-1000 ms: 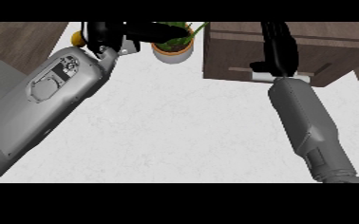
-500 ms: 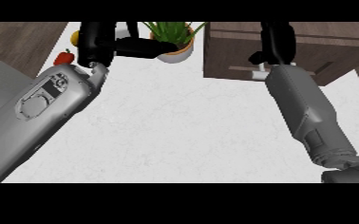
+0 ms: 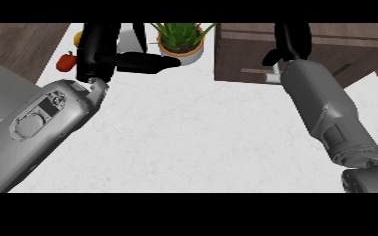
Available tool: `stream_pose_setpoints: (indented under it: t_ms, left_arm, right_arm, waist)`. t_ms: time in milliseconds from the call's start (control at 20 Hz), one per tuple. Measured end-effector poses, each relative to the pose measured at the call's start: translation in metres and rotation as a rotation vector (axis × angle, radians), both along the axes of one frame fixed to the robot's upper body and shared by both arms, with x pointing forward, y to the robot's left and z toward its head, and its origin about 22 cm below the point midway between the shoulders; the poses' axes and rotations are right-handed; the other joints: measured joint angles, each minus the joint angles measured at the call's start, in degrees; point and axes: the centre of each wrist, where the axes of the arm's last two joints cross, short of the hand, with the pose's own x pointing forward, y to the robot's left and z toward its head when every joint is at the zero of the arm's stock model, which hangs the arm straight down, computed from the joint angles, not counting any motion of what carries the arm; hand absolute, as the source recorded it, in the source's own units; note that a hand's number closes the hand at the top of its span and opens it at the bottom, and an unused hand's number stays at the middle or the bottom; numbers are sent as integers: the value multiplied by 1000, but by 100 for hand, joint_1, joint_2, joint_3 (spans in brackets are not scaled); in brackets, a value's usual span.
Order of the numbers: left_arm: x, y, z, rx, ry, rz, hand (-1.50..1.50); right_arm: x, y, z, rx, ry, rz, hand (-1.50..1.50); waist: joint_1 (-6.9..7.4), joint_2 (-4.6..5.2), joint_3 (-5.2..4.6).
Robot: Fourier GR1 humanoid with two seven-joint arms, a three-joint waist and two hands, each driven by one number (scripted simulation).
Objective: Pick up the can, place it into the drawer and close the drawer
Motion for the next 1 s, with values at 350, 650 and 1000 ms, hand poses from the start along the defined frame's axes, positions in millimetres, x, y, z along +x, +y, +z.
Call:
stream_pose_setpoints:
  t_ms: [350,650,1000]
  left_arm:
    - [-4,4,-7,-5,-2,7,-150]
    - [-11,12,-16,-6,2,16,-150]
    - [-15,22,-21,-13,9,40,-150]
  right_arm:
    - [3,3,6,151,-25,88,-150]
    - [7,15,15,380,-39,170,-150]
    - [11,32,24,656,-38,235,-150]
  waist:
    - [-84,27,16]
    - [-111,2,20]
    - [-174,2,25]
